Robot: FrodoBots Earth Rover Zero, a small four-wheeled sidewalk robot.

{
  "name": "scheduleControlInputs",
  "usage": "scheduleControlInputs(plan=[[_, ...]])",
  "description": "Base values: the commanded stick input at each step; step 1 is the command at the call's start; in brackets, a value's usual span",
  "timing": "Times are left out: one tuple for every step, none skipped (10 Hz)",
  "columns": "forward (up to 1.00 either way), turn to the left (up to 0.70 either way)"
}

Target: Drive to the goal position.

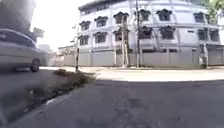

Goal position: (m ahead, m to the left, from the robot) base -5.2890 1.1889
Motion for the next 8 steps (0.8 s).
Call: scheduleControlInputs(plan=[[1.0,-0.2],[1.0,-0.2],[1.0,-0.2],[1.0,-0.21],[1.0,-0.28],[1.0,-0.28],[1.0,-0.26],[1.0,-0.17]])
